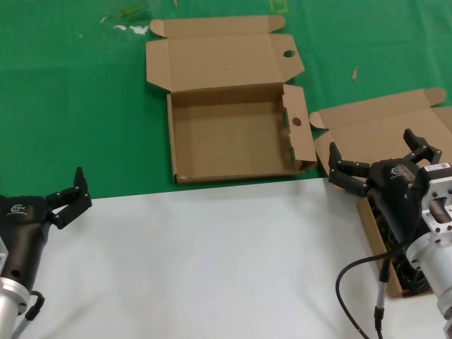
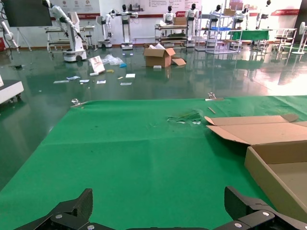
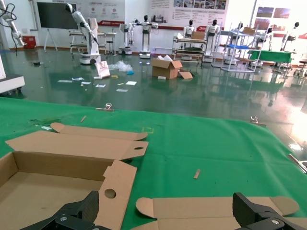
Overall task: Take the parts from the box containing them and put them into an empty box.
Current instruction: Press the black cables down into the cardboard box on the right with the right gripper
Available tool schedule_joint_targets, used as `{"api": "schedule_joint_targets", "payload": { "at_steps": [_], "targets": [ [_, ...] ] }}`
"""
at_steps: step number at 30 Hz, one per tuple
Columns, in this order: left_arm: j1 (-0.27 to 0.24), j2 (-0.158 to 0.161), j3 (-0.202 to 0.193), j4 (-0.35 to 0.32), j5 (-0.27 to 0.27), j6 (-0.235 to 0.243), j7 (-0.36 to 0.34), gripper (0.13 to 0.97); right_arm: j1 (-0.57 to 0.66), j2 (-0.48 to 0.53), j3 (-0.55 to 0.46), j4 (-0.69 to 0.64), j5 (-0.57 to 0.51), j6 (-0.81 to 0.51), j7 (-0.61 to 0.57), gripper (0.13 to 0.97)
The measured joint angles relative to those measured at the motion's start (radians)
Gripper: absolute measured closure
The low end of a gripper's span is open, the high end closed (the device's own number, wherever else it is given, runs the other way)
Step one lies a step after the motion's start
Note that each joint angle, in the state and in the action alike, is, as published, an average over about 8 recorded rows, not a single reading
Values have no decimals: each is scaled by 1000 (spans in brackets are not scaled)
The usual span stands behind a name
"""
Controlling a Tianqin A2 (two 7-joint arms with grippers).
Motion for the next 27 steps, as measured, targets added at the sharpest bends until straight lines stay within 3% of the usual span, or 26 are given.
{"api": "schedule_joint_targets", "payload": {
  "at_steps": [14,19,23,27],
  "targets": [
    [0,0,0,0,0,0,0,176,-1,-1,-1,2,-2,3,-2,129],
    [0,0,0,0,0,0,0,245,-11,4,-22,22,-11,34,-18,129],
    [0,0,0,0,0,0,0,286,-9,63,-87,48,11,70,-45,129],
    [0,0,0,0,0,0,0,375,12,196,-195,79,46,83,-81,129]
  ]
}}
